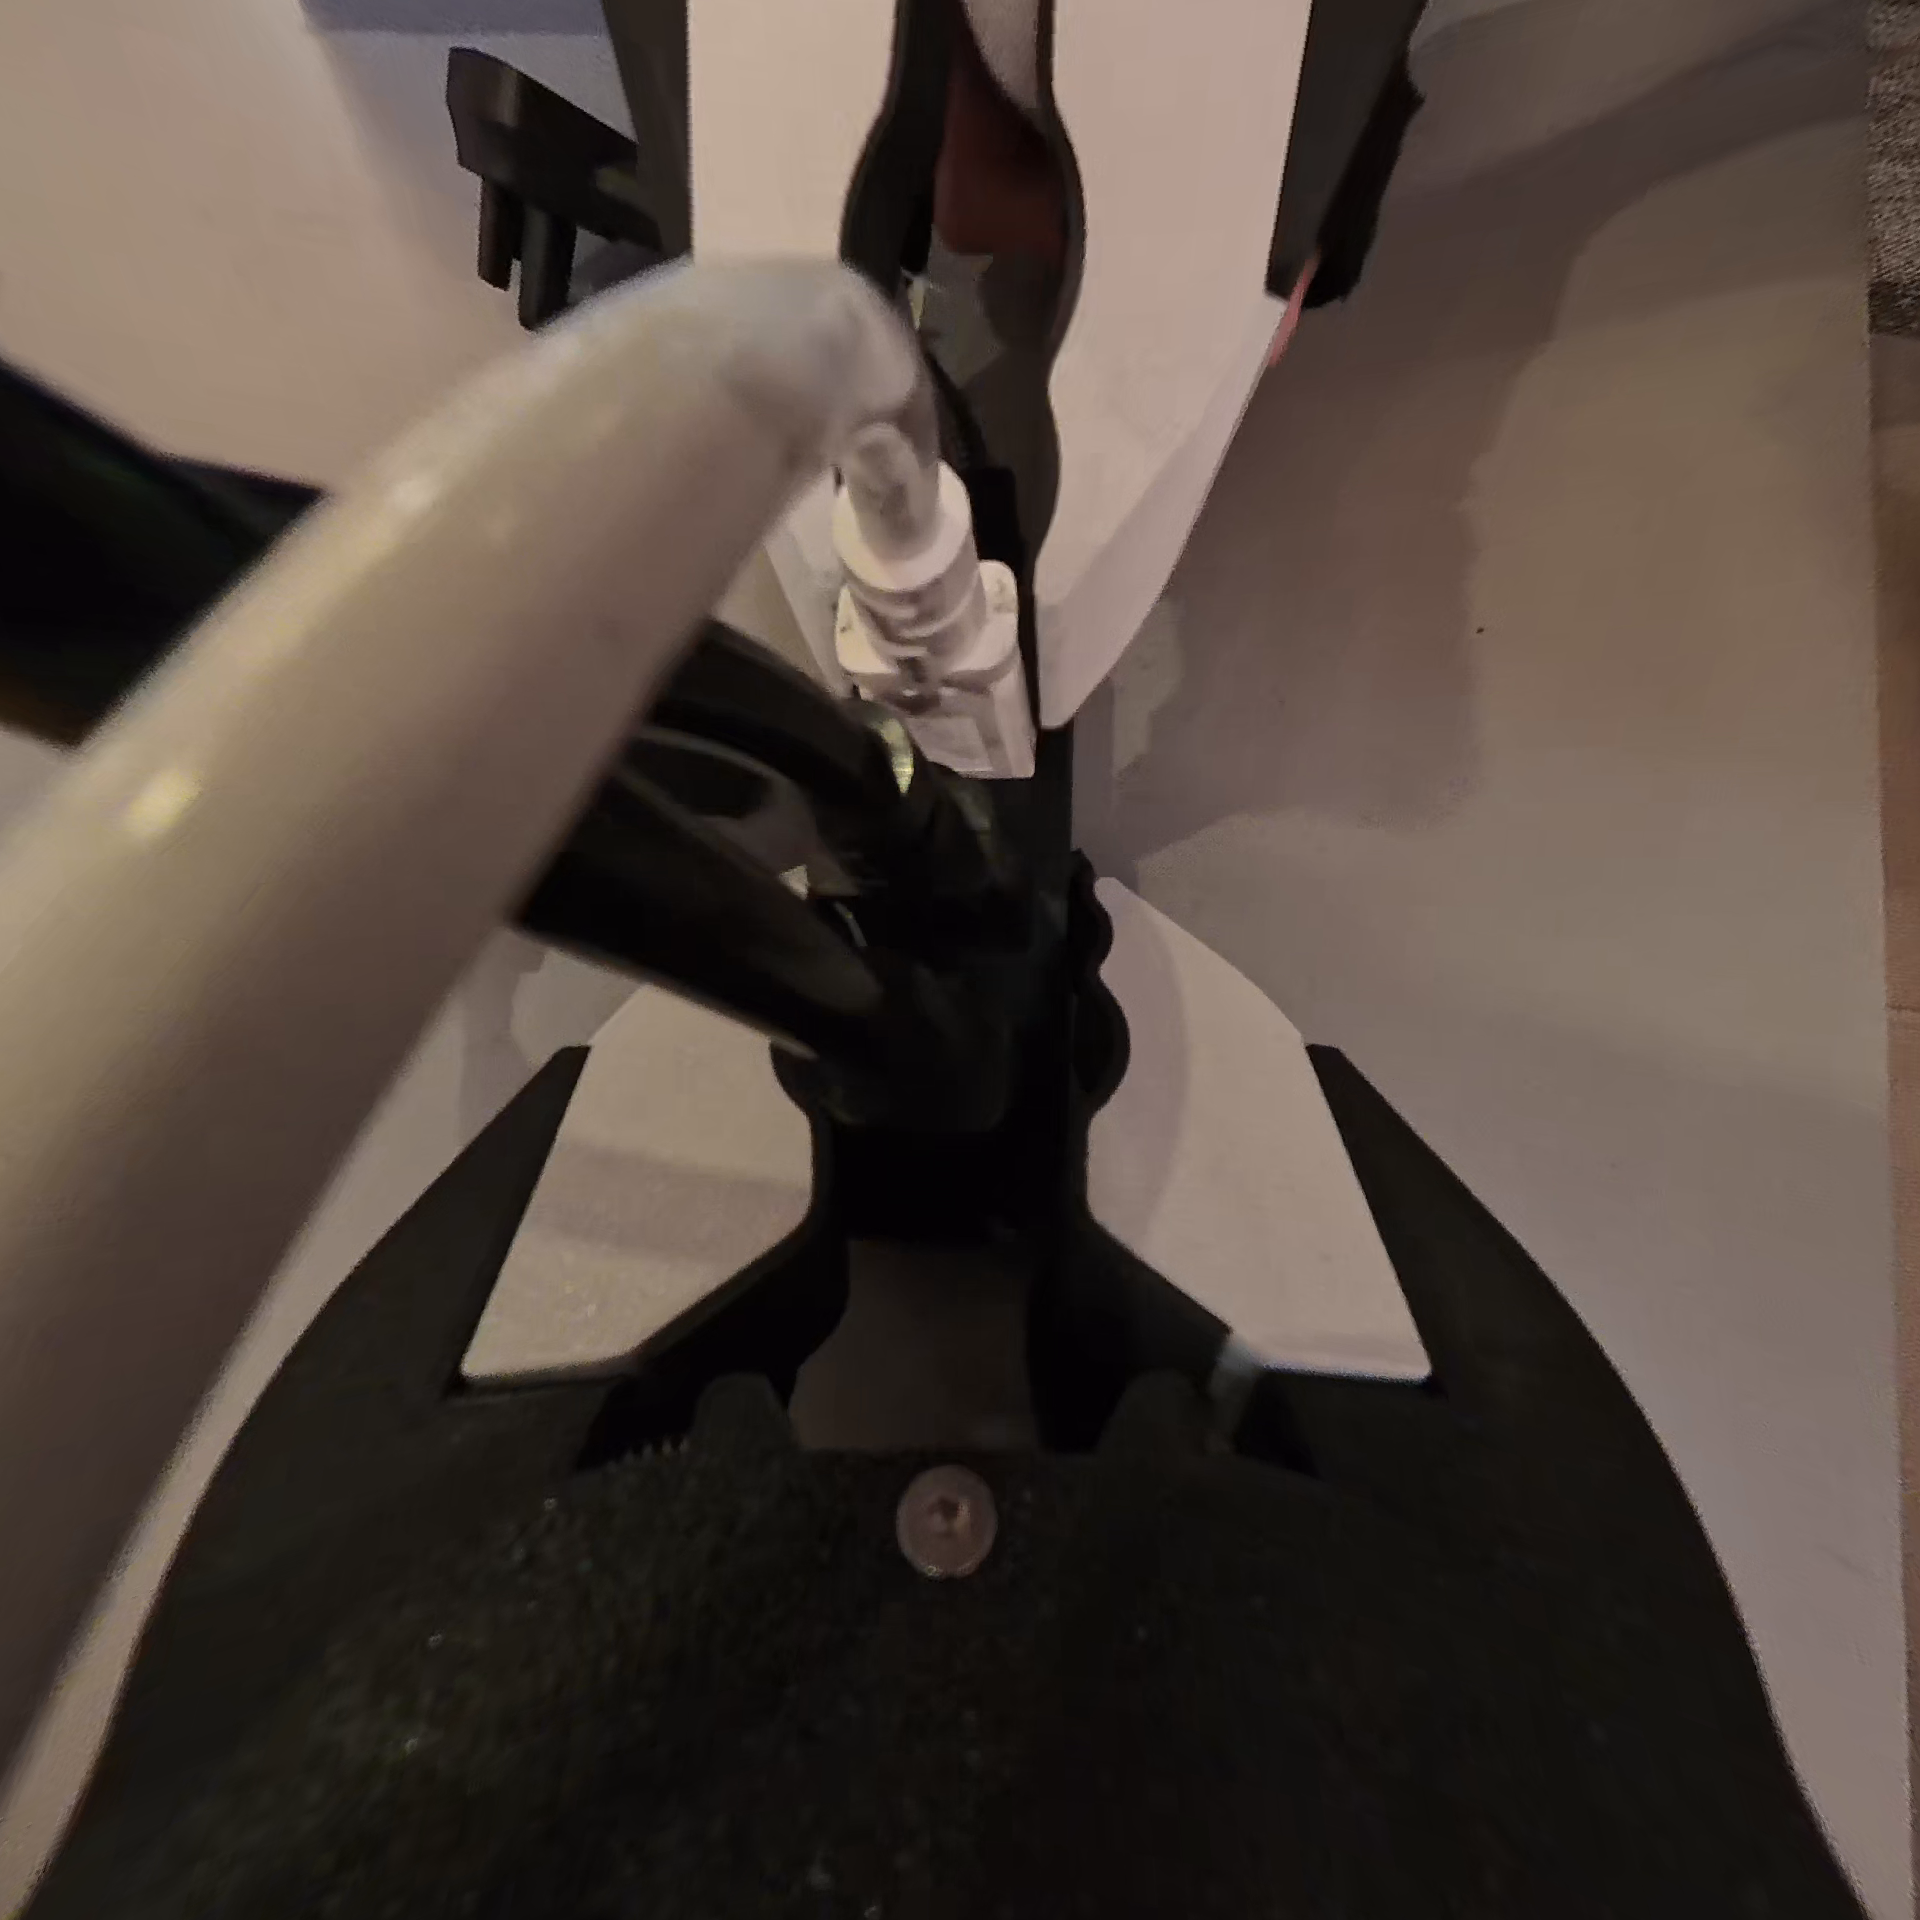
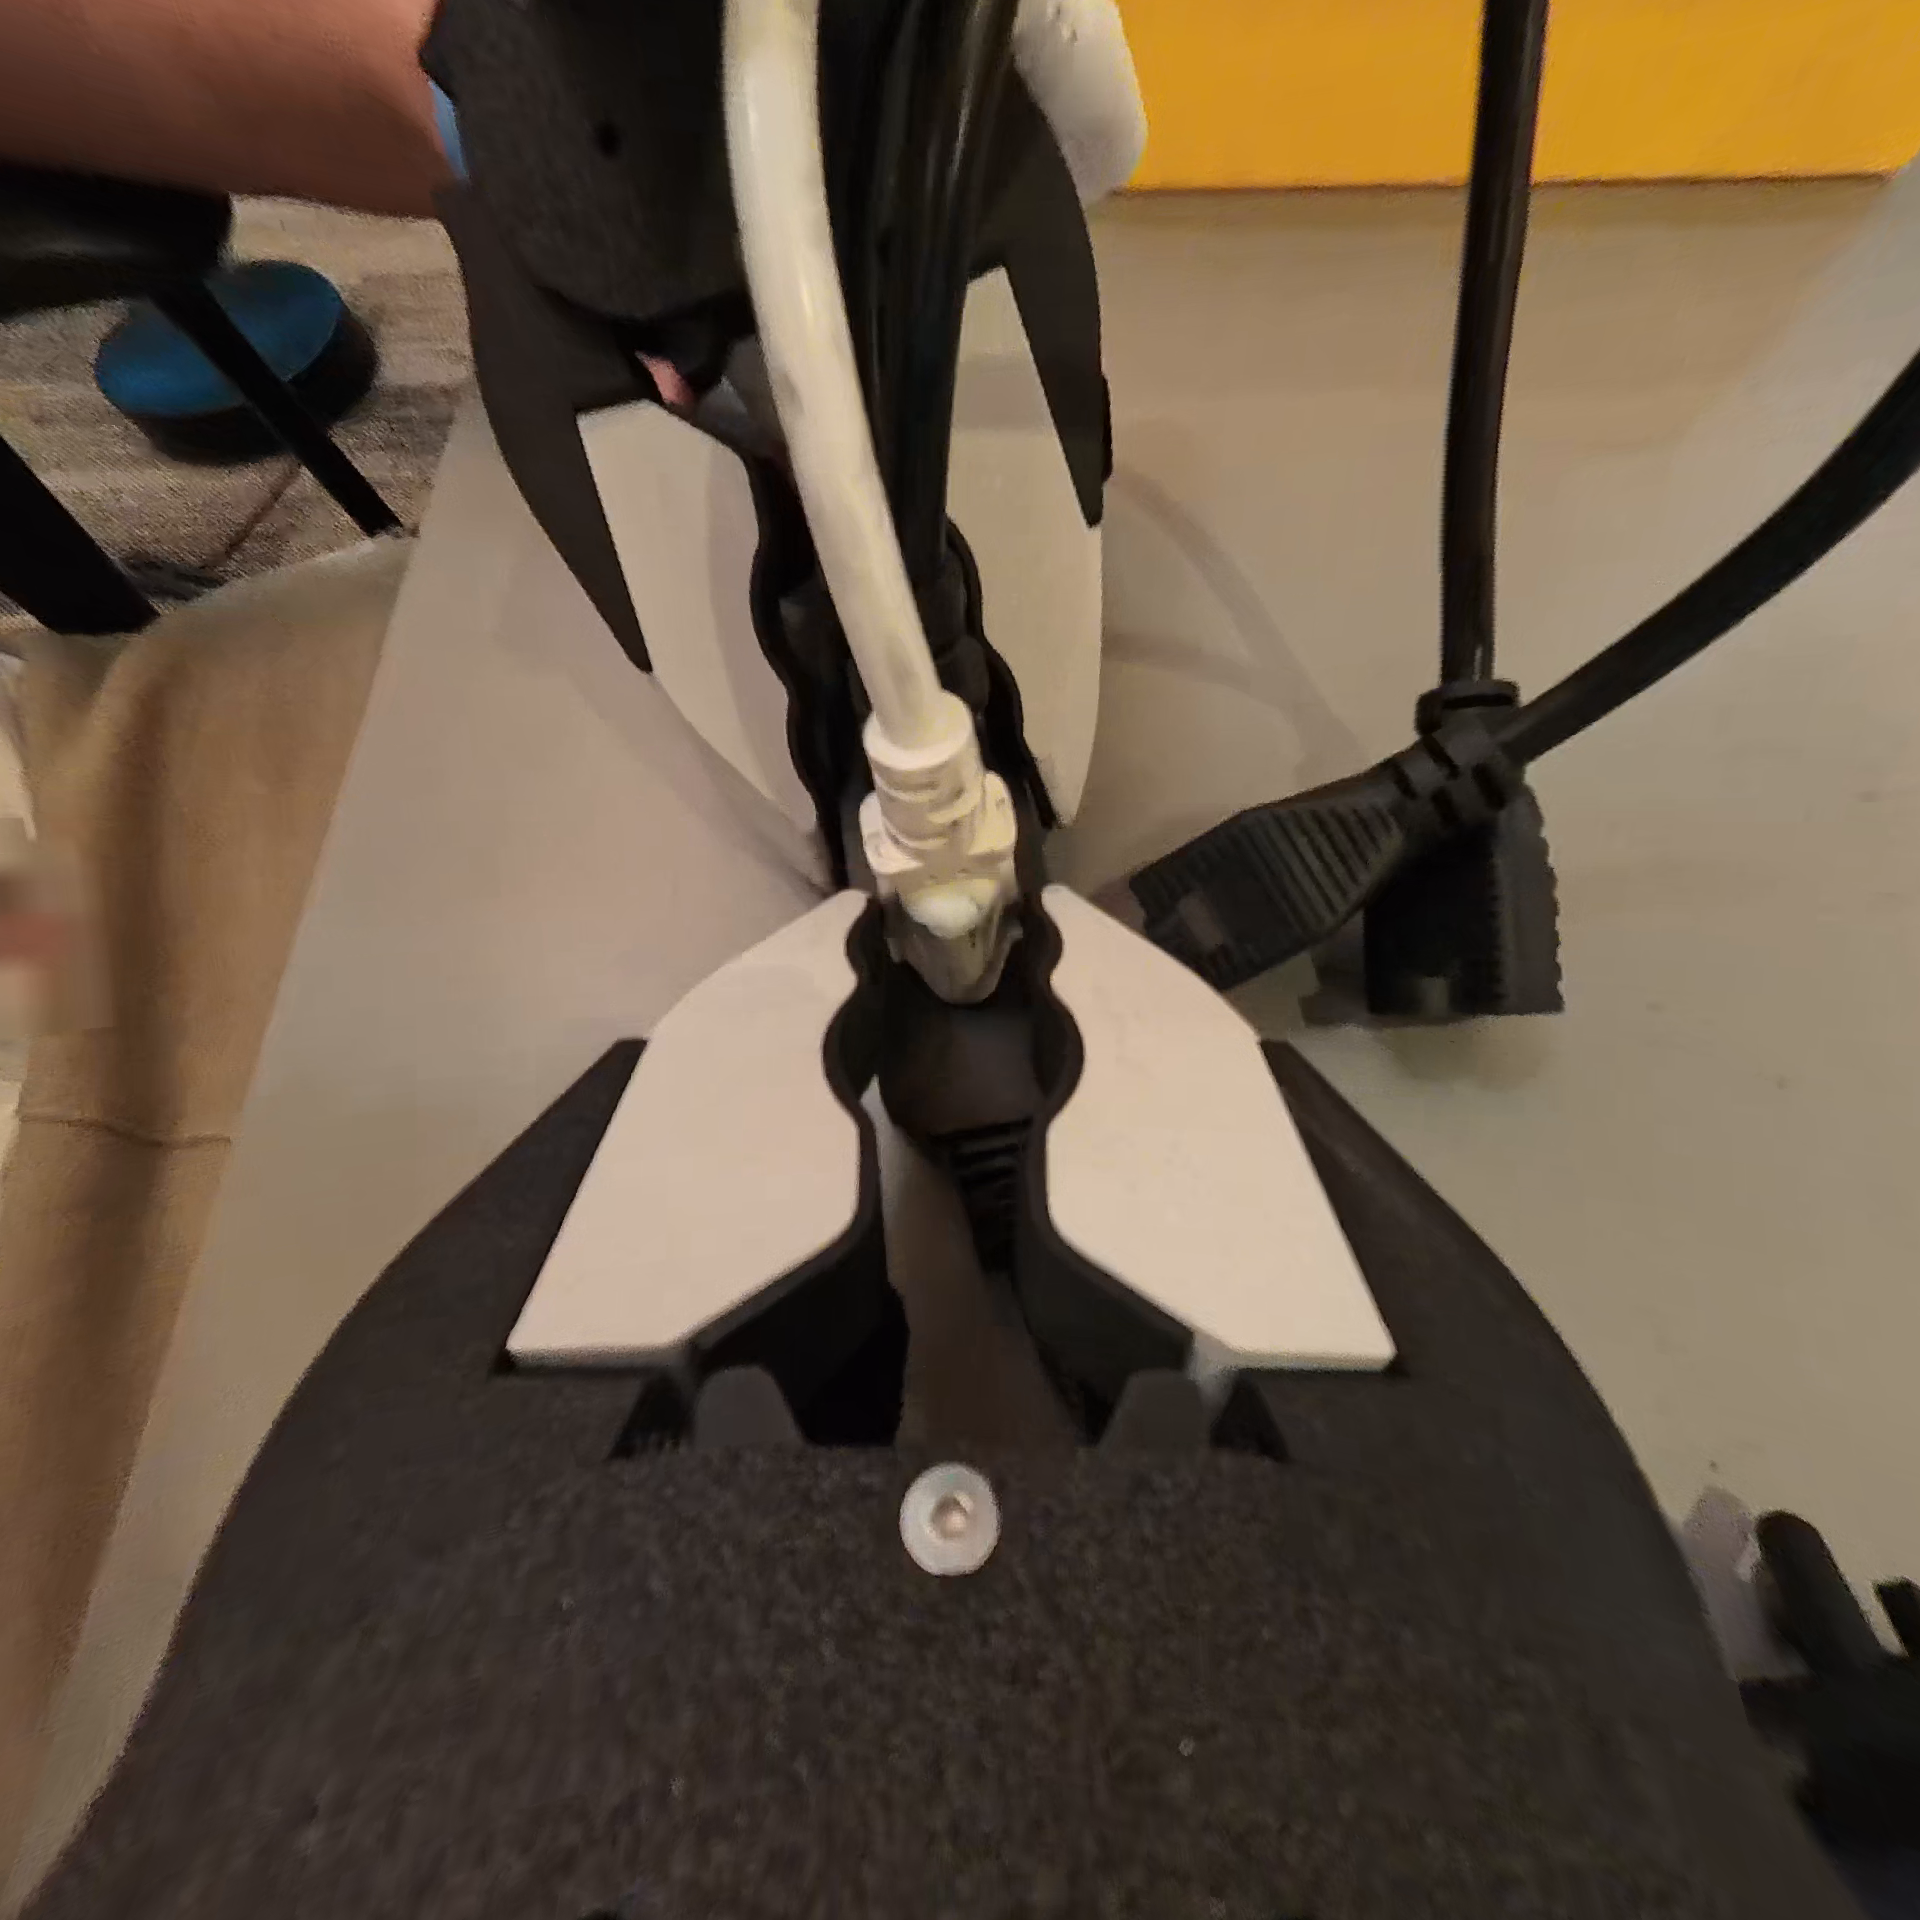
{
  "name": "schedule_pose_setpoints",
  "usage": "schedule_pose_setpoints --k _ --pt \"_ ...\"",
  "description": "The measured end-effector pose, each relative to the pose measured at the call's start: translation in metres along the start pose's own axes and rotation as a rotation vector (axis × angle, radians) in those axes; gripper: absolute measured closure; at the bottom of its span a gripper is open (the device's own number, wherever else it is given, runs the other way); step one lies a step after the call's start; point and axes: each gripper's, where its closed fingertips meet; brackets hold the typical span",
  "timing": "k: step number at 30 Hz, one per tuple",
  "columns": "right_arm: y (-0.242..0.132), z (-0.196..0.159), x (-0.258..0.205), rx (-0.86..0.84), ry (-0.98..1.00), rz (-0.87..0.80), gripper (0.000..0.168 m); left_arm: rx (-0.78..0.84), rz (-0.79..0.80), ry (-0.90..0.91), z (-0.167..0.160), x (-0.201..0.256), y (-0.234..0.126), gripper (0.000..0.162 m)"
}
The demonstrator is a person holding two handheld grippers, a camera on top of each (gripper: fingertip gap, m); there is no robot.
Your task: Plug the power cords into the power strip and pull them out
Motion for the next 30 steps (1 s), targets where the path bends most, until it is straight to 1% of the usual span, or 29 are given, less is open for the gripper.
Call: schedule_pose_setpoints --k 2,7,11,13,18,21,25,26,27,30 --pt "-0.002 -0.006 0.002 -0.045 -0.020 -0.041 0.140 0.005 -0.001 0.001 0.000 0.000 0.000 0.116" --pt "-0.003 0.004 0.000 -0.025 0.013 -0.042 0.136 0.011 -0.006 -0.001 0.001 0.000 -0.001 0.116" --pt "-0.005 0.020 0.000 0.023 -0.012 -0.078 0.140 0.017 -0.017 -0.008 0.001 0.001 -0.002 0.114" --pt "-0.004 0.020 -0.001 0.015 -0.015 -0.068 0.144 0.019 -0.013 -0.008 0.001 0.000 -0.003 0.113" --pt "-0.004 0.019 -0.002 0.006 -0.007 -0.054 0.144 0.048 -0.012 -0.017 0.006 0.001 -0.004 0.116" --pt "-0.004 0.018 -0.003 0.006 -0.006 -0.046 0.144 0.059 -0.027 -0.032 0.009 0.004 -0.006 0.113" --pt "-0.004 0.018 -0.004 0.004 -0.009 -0.046 0.145 0.081 -0.010 -0.067 0.014 0.005 -0.008 0.113" --pt "-0.004 0.018 -0.004 0.000 -0.010 -0.050 0.144 0.106 0.006 -0.087 0.018 0.003 -0.009 0.118" --pt "-0.004 0.018 -0.004 -0.003 -0.010 -0.055 0.144 0.124 0.023 -0.108 0.021 0.001 -0.010 0.118" --pt "-0.004 0.017 -0.004 -0.016 -0.020 -0.062 0.144 0.126 0.050 -0.132 0.023 -0.002 -0.010 0.124"
Point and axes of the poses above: each gripper's, where its closed fingertips meet, y out along the fingers, z out of its top, x = y × z across the jaws, and after that the axes turned 9 degrees about z, right-handed
